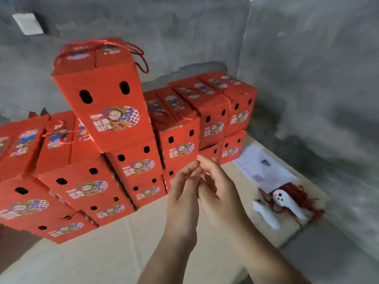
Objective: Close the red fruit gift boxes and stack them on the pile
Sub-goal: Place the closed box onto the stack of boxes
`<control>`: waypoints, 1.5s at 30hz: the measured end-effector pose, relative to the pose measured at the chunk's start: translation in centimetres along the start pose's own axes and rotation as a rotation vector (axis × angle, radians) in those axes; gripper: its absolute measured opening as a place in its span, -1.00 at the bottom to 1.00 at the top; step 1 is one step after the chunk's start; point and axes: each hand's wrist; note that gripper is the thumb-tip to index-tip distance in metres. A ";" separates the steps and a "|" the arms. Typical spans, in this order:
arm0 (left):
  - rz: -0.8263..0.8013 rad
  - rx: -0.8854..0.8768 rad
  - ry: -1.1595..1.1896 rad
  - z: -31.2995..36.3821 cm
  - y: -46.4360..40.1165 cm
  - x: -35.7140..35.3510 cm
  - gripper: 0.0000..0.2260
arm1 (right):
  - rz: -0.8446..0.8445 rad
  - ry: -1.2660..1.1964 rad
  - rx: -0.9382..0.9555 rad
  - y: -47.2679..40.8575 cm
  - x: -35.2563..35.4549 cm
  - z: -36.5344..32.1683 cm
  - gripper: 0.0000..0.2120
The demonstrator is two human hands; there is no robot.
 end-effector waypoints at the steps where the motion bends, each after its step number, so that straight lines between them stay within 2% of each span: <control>1: -0.048 0.011 -0.015 -0.8 0.5 -1.3 -0.82 | 0.039 -0.018 -0.022 0.8 1.7 0.7 -0.50; 4: -0.239 0.052 -0.001 -2.4 1.8 -5.6 -0.80 | 0.195 -0.038 -0.040 3.0 6.7 2.2 -0.55; 7: -0.384 0.070 -0.020 -3.9 2.2 -10.4 -0.70 | 0.311 -0.037 -0.098 3.4 11.7 3.8 -0.55; 12: -0.421 0.056 -0.041 -8.0 1.7 -21.1 -0.70 | 0.297 -0.029 -0.147 2.3 22.6 5.7 -0.51; 17: -0.315 0.053 -0.023 -12.4 2.0 -35.0 -0.77 | 0.138 0.060 -0.150 1.3 36.5 7.5 -0.38; 20: -0.228 0.025 -0.011 -13.5 2.0 -43.0 -0.82 | 0.080 0.103 -0.139 0.1 44.0 7.8 -0.38; 24: -0.128 0.022 0.033 -15.0 0.8 -50.4 -0.78 | 0.042 0.093 -0.111 -3.5 51.2 7.7 -0.42; 32: 0.065 -0.071 0.068 -19.2 -9.6 -57.8 -0.75 | -0.093 0.020 -0.051 -15.9 57.7 9.6 -0.44; 37: 0.120 -0.106 0.036 -20.2 -17.8 -61.0 -0.81 | -0.125 -0.071 -0.038 -24.7 61.2 9.9 -0.59; 40: 0.121 -0.119 0.049 -20.1 -22.8 -63.0 -0.83 | -0.127 -0.119 -0.018 -30.4 63.3 9.9 -0.60; 43: 0.190 -0.115 0.043 -20.4 -26.8 -64.0 -0.82 | -0.122 -0.180 -0.075 -36.0 63.8 10.5 -0.59; 45: 0.267 -0.115 0.063 -20.9 -29.5 -63.9 -0.80 | -0.178 -0.195 -0.107 -39.7 63.2 11.2 -0.58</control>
Point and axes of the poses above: each hand's wrist, its own y-axis away from the middle knuckle, its own x-axis out of the back of the hand, z = x × y, and after that the axes turned 8 degrees about -x, right-handed
